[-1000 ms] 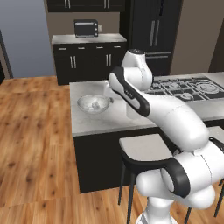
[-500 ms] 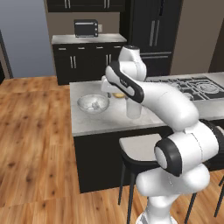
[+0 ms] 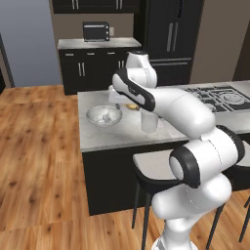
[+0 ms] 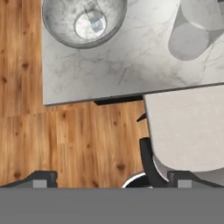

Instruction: There are two ice cubes in the ice bowl. Place both ice cubes in the glass cup.

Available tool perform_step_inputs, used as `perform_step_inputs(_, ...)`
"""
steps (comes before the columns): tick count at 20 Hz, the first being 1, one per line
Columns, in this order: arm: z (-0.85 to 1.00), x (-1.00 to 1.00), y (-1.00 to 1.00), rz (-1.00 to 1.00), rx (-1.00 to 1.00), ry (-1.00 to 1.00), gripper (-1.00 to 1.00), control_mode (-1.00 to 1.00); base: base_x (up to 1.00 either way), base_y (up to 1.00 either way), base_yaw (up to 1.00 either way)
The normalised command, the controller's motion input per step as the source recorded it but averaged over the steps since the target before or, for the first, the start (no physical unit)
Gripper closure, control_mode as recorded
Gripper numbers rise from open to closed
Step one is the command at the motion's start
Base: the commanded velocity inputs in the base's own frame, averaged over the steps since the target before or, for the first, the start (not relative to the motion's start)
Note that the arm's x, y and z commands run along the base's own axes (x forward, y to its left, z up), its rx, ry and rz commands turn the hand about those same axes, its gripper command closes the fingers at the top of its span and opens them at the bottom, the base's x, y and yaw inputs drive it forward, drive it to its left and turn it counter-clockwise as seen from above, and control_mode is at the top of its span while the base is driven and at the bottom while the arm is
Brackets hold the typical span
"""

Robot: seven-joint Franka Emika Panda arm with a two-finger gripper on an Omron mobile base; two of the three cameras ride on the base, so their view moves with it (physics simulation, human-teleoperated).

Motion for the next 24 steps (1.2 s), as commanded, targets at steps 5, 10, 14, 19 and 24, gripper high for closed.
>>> perform_step_inputs(5, -0.18, 0.18, 0.02, 0.0, 0.0, 0.01, -1.0, -1.0, 0.0, 0.0, 0.0)
perform_step_inputs(10, -0.15, 0.23, 0.02, 0.0, 0.0, 0.0, -1.0, -1.0, 0.0, 0.0, 0.0)
perform_step_inputs(14, -0.07, 0.23, 0.03, 0.0, 0.0, 0.0, -1.0, -1.0, 0.0, 0.0, 0.0)
perform_step_inputs(19, -0.03, 0.35, 0.08, 0.0, 0.0, 0.01, -1.0, -1.0, 0.0, 0.0, 0.0)
perform_step_inputs(24, -0.01, 0.38, 0.1, 0.0, 0.0, 0.02, -1.0, -1.0, 0.0, 0.0, 0.0)
